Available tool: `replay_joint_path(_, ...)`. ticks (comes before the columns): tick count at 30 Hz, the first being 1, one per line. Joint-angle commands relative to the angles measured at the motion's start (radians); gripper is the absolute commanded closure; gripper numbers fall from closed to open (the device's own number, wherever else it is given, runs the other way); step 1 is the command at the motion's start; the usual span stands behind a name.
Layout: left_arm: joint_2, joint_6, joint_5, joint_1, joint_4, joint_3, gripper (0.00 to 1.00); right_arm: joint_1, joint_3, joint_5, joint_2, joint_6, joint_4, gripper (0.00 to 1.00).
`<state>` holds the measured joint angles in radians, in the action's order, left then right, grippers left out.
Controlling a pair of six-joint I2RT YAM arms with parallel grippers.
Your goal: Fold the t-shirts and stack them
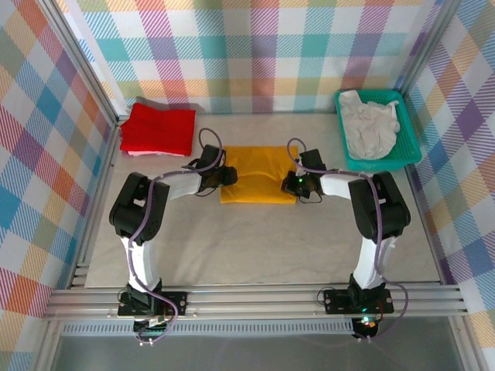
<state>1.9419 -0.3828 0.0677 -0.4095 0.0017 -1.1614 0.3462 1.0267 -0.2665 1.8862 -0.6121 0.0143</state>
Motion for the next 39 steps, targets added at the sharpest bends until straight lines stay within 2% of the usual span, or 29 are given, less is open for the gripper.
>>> replay_joint_path(1,-0.044,-0.033,0.002,0.012,0.015,0.032,0.56,-0.002,0.014,-0.025,-0.022,-0.018,-0.040,0.99)
replay_joint_path(5,-0.133,-0.047,0.014,0.034,0.013,0.058,0.51,-0.003,0.027,0.006,-0.137,-0.001,0.036,0.91)
replay_joint_path(8,-0.156,-0.060,0.048,0.073,-0.034,0.040,0.46,-0.024,0.055,0.068,-0.192,-0.004,0.132,0.72)
replay_joint_path(10,-0.154,-0.042,0.058,0.092,-0.061,0.023,0.39,-0.056,0.068,0.064,-0.185,-0.005,0.159,0.64)
replay_joint_path(11,-0.142,-0.032,0.054,0.100,-0.079,0.010,0.30,-0.068,0.075,0.064,-0.171,0.002,0.168,0.62)
replay_joint_path(15,-0.035,0.022,0.065,0.112,-0.208,-0.113,0.28,-0.088,0.184,0.049,-0.066,0.049,0.273,0.53)
replay_joint_path(18,-0.002,0.016,0.075,0.112,-0.189,-0.121,0.24,-0.087,0.208,0.057,-0.033,0.048,0.280,0.48)
replay_joint_path(27,0.124,0.025,0.109,0.090,-0.217,-0.194,0.23,-0.090,0.196,0.019,-0.010,0.039,0.238,0.45)
replay_joint_path(32,0.144,0.022,0.147,0.063,-0.200,-0.205,0.30,-0.092,0.183,0.006,0.007,0.034,0.224,0.46)
replay_joint_path(34,0.138,0.016,0.149,0.046,-0.197,-0.203,0.35,-0.092,0.178,0.000,0.012,0.029,0.214,0.45)
replay_joint_path(39,0.113,-0.012,0.140,-0.002,-0.204,-0.199,0.40,-0.095,0.173,-0.019,0.028,0.016,0.191,0.46)
